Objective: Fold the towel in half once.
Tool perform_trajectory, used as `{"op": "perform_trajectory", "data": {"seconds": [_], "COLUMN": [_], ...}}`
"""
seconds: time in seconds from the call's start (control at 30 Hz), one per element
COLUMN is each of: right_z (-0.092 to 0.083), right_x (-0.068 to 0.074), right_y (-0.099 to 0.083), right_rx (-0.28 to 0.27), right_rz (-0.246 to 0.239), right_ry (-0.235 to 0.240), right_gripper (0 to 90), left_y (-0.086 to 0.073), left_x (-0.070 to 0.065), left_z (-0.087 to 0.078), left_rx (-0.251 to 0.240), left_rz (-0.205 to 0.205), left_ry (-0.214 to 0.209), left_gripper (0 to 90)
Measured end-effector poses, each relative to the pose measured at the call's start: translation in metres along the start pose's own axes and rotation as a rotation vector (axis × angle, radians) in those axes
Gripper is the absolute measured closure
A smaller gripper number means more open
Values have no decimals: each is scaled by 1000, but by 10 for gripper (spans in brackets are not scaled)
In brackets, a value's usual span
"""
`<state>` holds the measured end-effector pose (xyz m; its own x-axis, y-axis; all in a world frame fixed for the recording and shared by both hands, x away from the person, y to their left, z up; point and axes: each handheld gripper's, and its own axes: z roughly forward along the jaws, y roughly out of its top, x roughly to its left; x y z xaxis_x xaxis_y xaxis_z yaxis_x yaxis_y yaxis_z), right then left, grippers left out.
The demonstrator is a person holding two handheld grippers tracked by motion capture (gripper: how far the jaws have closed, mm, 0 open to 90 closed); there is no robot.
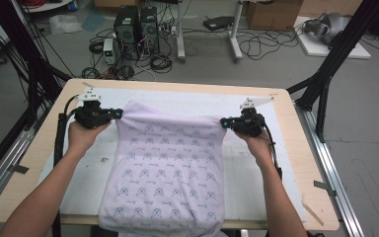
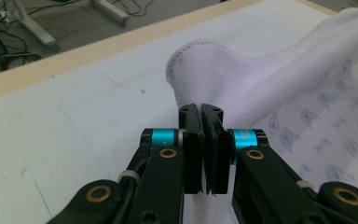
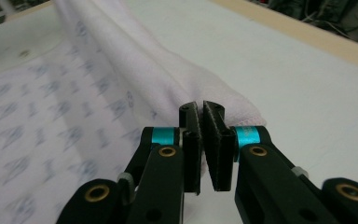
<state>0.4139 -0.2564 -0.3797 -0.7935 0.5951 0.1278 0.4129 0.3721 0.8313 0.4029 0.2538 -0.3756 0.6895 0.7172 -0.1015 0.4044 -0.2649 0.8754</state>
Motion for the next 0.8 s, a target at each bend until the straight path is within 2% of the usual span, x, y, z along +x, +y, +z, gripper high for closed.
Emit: {"op": "perform_trajectory", "data": {"seconds": [0.1,0.13,0.2,0.23,0.3,0.33,0.4,0.47,0.57,0.63,0.7,0.8], "right_z": [-8,-11,-15,-17,-24,-25,-28,-23,-9,2,11,19], "right_x": [20,29,42,48,57,58,58,56,56,58,60,63], "right_y": [-16,-24,-35,-40,-48,-49,-48,-47,-49,-50,-51,-54], "right_rx": [6,11,44,59,68,67,58,64,113,153,169,193], "right_rz": [-18,-39,-45,-49,-77,-72,-65,-60,-53,-54,-55,-56], "right_ry": [39,55,95,119,116,120,105,91,108,110,135,159], "right_gripper": [855,849,798,772,703,678,643,590,540,524,521,531], "left_y": [-28,-35,-56,-67,-82,-85,-85,-79,-69,-65,-64,-67], "left_x": [-18,-22,-33,-37,-41,-42,-45,-48,-50,-47,-45,-44], "left_z": [-19,-23,-34,-37,-39,-38,-35,-31,-21,-15,-12,-11], "left_rx": [14,16,48,61,110,137,160,166,168,171,168,181], "left_rz": [24,23,34,24,13,33,61,96,130,120,104,107], "left_ry": [-26,-38,-45,-45,-68,-66,-69,-74,-73,-69,-68,-86], "left_gripper": [864,861,845,813,685,625,537,472,424,419,432,612]}}
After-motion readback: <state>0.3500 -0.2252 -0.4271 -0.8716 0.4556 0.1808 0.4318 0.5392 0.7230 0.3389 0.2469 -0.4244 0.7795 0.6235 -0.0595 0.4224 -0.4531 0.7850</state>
